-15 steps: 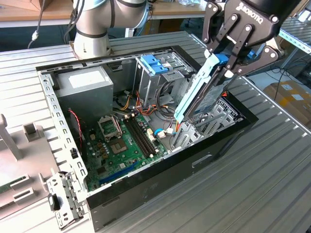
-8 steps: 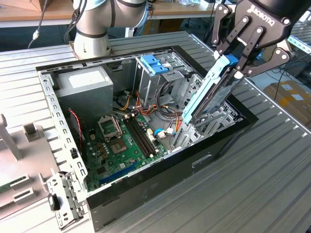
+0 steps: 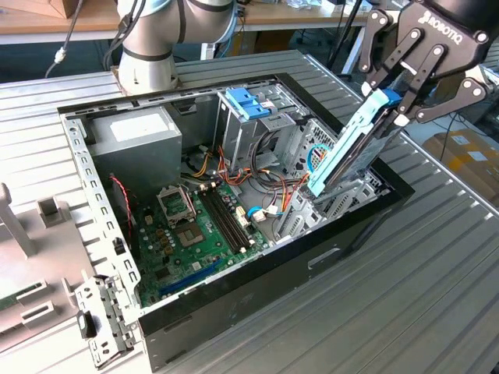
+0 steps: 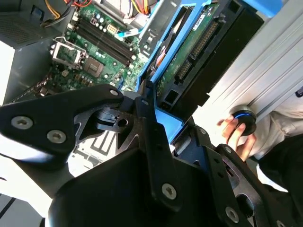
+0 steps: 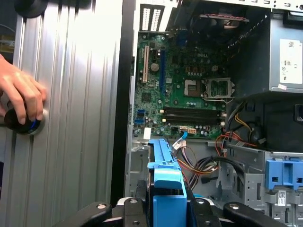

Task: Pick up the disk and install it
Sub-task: 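Pick up the disk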

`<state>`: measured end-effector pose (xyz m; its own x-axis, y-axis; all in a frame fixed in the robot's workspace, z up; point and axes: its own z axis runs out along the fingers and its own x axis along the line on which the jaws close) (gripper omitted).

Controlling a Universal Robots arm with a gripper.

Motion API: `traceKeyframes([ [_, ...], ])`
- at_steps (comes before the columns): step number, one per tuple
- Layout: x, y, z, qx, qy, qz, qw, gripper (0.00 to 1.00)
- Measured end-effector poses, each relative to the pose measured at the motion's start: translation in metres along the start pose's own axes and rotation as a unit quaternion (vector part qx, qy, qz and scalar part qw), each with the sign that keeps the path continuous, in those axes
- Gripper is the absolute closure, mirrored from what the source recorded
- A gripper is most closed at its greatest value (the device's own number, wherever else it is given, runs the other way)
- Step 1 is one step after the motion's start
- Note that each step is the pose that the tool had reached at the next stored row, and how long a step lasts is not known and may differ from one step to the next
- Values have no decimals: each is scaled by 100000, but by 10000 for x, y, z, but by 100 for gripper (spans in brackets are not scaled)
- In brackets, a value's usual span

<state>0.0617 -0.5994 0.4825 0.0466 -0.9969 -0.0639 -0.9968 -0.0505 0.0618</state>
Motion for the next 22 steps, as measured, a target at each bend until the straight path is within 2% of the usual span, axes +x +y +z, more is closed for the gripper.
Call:
traceKeyframes([
  [6, 35, -258, -18, -157, -6, 17, 100000, 63],
  [11, 48, -401, -28, -227, -10, 17, 100000, 63],
  [13, 55, -481, -34, -273, -11, 16, 100000, 63],
  [16, 60, -542, -37, -296, -15, 19, 100000, 63],
  [19, 68, -632, -43, -343, -21, 23, 99999, 63],
  [22, 69, -655, -45, -346, -16, 27, 99999, 63],
])
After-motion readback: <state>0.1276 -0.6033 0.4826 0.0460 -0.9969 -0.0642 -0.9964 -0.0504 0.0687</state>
